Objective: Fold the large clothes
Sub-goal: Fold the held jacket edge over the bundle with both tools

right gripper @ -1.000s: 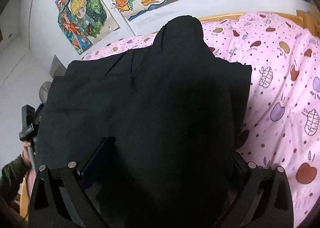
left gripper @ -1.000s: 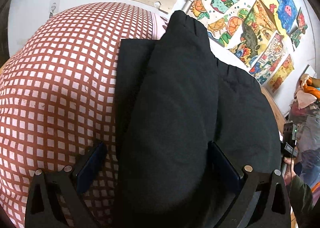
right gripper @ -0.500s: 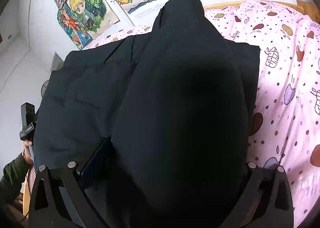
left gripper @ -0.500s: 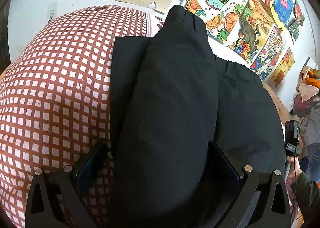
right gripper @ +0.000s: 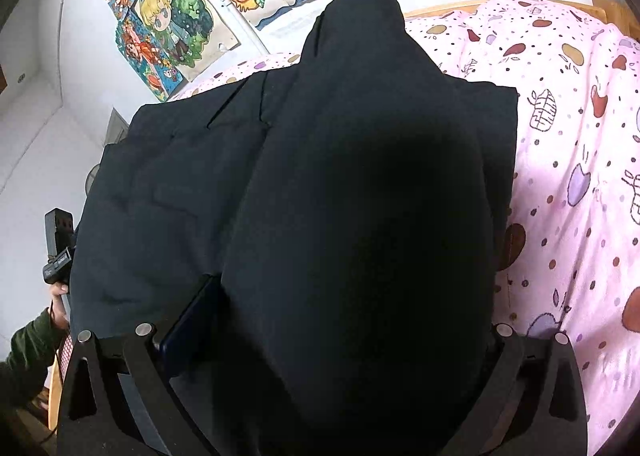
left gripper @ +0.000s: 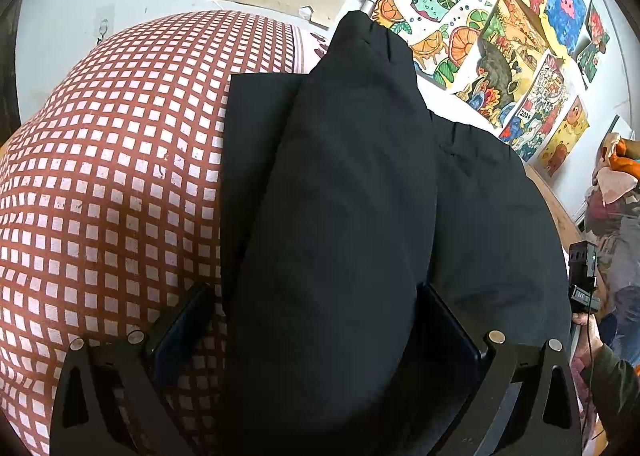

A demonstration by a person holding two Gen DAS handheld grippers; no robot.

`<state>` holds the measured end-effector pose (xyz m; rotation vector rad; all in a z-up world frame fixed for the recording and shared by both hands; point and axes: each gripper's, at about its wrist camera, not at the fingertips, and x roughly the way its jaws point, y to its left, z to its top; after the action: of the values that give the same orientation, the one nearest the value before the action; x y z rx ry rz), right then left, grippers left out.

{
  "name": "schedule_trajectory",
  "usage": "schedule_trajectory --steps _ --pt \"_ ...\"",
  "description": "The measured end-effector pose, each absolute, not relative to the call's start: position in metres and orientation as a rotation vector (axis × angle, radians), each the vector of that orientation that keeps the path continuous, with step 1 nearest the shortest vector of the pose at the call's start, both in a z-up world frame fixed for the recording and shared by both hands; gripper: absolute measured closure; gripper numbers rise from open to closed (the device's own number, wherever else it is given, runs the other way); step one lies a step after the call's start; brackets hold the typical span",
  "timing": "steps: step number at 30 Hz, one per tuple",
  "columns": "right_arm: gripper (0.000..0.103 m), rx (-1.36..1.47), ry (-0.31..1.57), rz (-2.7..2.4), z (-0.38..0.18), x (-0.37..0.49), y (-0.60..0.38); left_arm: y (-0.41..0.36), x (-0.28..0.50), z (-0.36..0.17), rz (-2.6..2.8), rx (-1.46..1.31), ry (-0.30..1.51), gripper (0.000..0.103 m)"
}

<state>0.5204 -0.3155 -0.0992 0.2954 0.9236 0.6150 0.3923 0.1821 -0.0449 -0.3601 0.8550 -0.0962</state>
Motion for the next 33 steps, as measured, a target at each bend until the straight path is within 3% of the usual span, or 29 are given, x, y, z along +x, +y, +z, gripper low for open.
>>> schedule_trajectory --steps 19,22,27,33 --pt "0.002 0.206 0.927 0.56 -0.08 0.511 -0.302 0.184 0.406 -0.043 -0.103 -0.406 0.938 0.0" --pt "0.008 0.195 0.916 0.568 -0.076 0.507 -0.3 0.18 0.407 -0.041 -0.115 -0.423 0.944 0.0" --pt "0.02 0.171 0.87 0.588 -0.069 0.495 -0.298 0.168 0.397 -0.04 -0.107 -0.381 0.864 0.011" --pt "0.051 0.081 0.814 0.556 -0.052 0.478 -0.29 0.157 0.392 -0.034 -0.098 -0.351 0.825 0.03"
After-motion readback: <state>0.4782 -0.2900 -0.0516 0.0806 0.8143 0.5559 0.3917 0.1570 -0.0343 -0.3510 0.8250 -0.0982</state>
